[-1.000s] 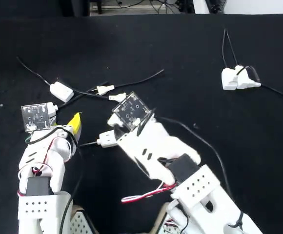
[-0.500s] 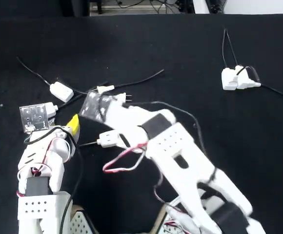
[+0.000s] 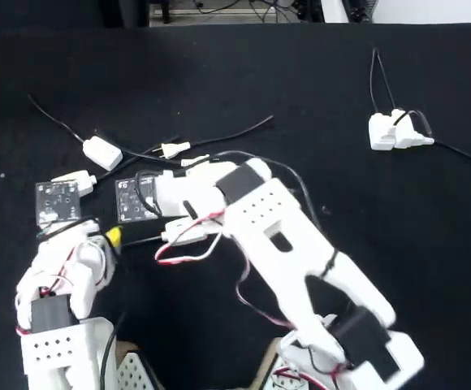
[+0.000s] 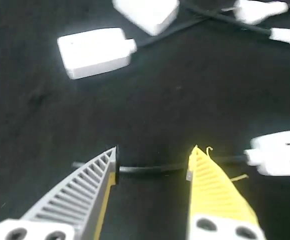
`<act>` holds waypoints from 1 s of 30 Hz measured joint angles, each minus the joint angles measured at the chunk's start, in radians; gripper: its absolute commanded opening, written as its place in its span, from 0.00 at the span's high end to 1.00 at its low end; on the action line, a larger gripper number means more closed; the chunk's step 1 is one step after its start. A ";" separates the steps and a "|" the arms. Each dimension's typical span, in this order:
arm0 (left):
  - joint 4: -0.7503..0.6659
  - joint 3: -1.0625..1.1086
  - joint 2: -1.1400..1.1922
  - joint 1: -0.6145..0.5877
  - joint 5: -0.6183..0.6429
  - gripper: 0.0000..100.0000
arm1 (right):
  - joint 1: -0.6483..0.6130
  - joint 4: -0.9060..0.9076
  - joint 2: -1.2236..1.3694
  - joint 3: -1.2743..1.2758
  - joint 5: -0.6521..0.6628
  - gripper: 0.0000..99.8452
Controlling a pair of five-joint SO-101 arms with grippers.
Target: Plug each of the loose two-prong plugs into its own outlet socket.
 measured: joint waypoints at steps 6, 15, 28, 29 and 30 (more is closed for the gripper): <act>-0.014 0.043 0.000 -0.040 -0.003 0.77 | 0.044 0.114 0.147 -0.155 0.005 0.99; -0.091 0.089 0.000 -0.038 -0.005 0.77 | 0.058 0.245 0.307 -0.319 0.005 0.99; -0.091 0.089 0.000 -0.048 -0.005 0.77 | 0.032 0.250 0.313 -0.341 -0.049 0.99; -0.091 0.089 0.000 -0.048 -0.005 0.77 | 0.032 0.250 0.313 -0.341 -0.049 0.99; -0.091 0.089 0.000 -0.048 -0.005 0.77 | 0.032 0.250 0.313 -0.341 -0.051 0.99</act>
